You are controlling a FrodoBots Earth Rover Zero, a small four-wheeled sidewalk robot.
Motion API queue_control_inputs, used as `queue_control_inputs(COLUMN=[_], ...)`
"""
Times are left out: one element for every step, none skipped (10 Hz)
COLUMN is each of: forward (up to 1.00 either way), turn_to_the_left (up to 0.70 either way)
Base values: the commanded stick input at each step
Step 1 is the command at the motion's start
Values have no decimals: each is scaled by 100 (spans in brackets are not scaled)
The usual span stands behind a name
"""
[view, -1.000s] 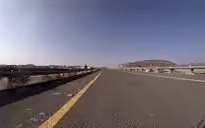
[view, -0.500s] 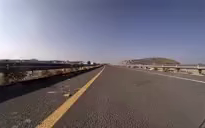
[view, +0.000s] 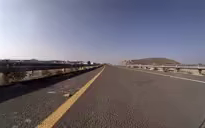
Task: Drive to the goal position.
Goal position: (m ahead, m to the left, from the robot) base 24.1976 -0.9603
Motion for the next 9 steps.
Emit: queue_control_inputs(forward=[85,85,85,85,85,85,85,85,85], turn_to_the_left=[0,0,0,0,0,0,0,0,0])
